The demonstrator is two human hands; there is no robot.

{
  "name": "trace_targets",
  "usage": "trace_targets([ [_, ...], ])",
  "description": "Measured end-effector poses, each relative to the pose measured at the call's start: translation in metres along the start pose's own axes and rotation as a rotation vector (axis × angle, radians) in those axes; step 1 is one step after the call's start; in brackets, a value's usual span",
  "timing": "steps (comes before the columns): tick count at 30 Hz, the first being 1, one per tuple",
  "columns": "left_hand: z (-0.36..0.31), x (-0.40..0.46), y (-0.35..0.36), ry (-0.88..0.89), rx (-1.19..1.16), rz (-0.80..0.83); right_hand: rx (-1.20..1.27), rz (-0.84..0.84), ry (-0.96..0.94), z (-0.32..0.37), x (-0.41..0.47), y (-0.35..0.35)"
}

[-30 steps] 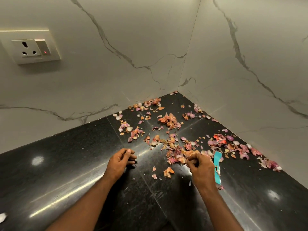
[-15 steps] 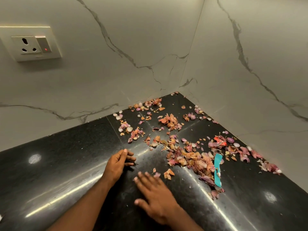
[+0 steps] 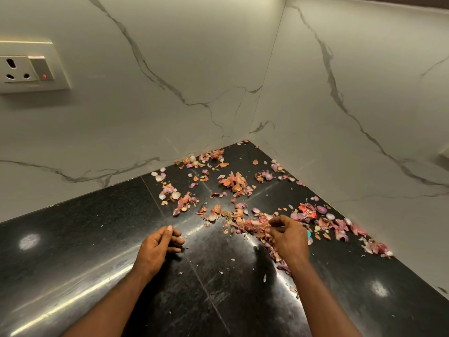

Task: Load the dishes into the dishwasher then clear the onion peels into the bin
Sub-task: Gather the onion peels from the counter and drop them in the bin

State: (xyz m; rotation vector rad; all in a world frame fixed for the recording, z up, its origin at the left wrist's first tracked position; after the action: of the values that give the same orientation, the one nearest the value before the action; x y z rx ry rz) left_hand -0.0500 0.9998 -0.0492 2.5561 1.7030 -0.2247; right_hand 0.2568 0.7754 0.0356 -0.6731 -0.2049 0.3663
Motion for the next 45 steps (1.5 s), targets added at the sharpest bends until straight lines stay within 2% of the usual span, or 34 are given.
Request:
trace_targets([
  [2, -0.001, -0.001, -0.001, 0.008, 0.014, -0.009, 0.013, -0.031, 0.029, -0.001, 0.001, -0.004],
  [5, 0.0, -0.001, 0.001, 0.023, 0.048, -0.006, -0.046, 0.048, -0.035, 0.004, -0.012, 0.003],
  [7, 0.001, -0.001, 0.0, 0.029, 0.066, -0.004, -0.063, 0.193, -0.121, 0.006, -0.033, 0.019],
  [10, -0.001, -0.002, 0.0, 0.041, 0.102, -0.014, -0.144, 0.543, -0.344, 0.001, -0.089, 0.058],
  [12, -0.008, -0.002, 0.004, 0.087, 0.231, -0.035, -0.288, 0.669, -0.516, -0.012, -0.123, 0.077],
  [14, -0.014, 0.002, 0.018, 0.198, 0.581, -0.016, -0.439, 0.663, -0.611, -0.029, -0.135, 0.083],
  [16, -0.015, 0.006, 0.045, 0.309, 1.02, 0.063, -0.518, 0.589, -0.569, -0.041, -0.123, 0.075],
  [17, -0.015, 0.007, 0.058, 0.33, 1.149, 0.096, -0.524, 0.554, -0.504, -0.048, -0.111, 0.069],
  [20, -0.015, 0.016, 0.088, 0.265, 1.359, 0.136, -0.507, 0.528, -0.314, -0.053, -0.075, 0.051],
  [22, -0.017, 0.024, 0.104, 0.25, 1.463, 0.157, -0.407, 0.501, -0.213, -0.046, -0.056, 0.038],
  [25, -0.025, 0.025, 0.131, 0.461, 1.36, 0.21, -0.202, 0.272, -0.122, -0.03, -0.032, 0.003],
  [27, -0.027, 0.024, 0.134, 0.593, 1.215, 0.153, -0.094, 0.082, -0.031, -0.028, -0.023, -0.024],
  [30, -0.023, 0.027, 0.124, 0.614, 1.138, 0.079, 0.06, -0.036, 0.103, -0.032, -0.021, -0.04],
  [32, -0.023, 0.028, 0.125, 0.604, 1.134, 0.075, 0.057, -0.052, 0.096, -0.029, -0.025, -0.043],
  [34, -0.024, 0.027, 0.126, 0.579, 1.144, 0.075, 0.004, -0.016, 0.006, -0.022, -0.033, -0.037],
  [38, -0.02, 0.029, 0.123, 0.568, 1.149, 0.059, -0.021, 0.345, -0.184, -0.014, -0.09, 0.015],
  [41, -0.02, 0.035, 0.127, 0.569, 1.141, 0.043, -0.304, 0.556, -0.395, -0.037, -0.121, 0.049],
  [43, -0.021, 0.031, 0.127, 0.583, 1.152, 0.043, -0.487, 0.532, -0.441, -0.053, -0.122, 0.055],
  [45, -0.023, 0.028, 0.126, 0.595, 1.14, 0.036, -0.514, 0.458, -0.341, -0.064, -0.107, 0.048],
])
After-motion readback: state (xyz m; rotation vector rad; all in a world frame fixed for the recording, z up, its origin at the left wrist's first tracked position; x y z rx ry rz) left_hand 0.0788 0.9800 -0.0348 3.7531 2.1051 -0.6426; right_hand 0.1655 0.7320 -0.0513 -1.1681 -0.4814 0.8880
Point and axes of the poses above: each hand's wrist, its own x-axis towards the middle knuckle, its own y-axis out of the palm, z = x × y, the point moved 8 cm from there along x, towards the middle knuckle, and after that the axes turned 10 degrees about -z, right-handed, at the moved point
